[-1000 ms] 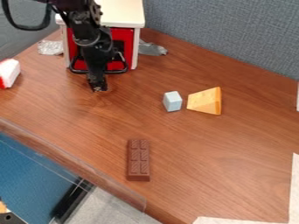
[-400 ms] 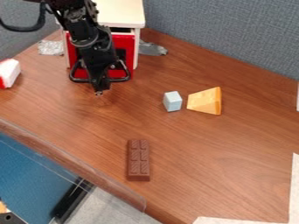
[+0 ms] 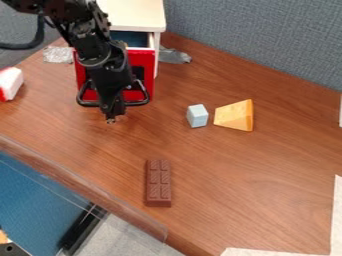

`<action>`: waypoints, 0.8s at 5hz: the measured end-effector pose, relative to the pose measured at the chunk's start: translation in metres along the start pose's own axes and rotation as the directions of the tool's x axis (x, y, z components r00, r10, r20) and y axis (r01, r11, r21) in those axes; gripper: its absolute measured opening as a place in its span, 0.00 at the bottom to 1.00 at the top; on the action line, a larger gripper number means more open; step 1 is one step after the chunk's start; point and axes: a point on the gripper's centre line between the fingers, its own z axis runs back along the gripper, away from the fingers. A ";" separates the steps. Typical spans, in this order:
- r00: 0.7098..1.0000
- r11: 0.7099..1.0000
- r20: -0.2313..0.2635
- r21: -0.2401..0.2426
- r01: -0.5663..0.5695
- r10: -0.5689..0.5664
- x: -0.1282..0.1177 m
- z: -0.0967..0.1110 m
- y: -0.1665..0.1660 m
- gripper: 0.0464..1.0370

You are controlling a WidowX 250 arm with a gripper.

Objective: Open the red drawer

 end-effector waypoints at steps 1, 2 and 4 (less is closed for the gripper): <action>1.000 1.000 0.000 0.000 0.016 -0.016 -0.002 0.001 -0.014 0.08; 0.999 0.999 -0.002 0.001 0.037 -0.037 -0.004 0.003 -0.026 0.08; 0.999 0.999 0.008 -0.014 0.047 -0.047 -0.002 0.009 -0.042 0.08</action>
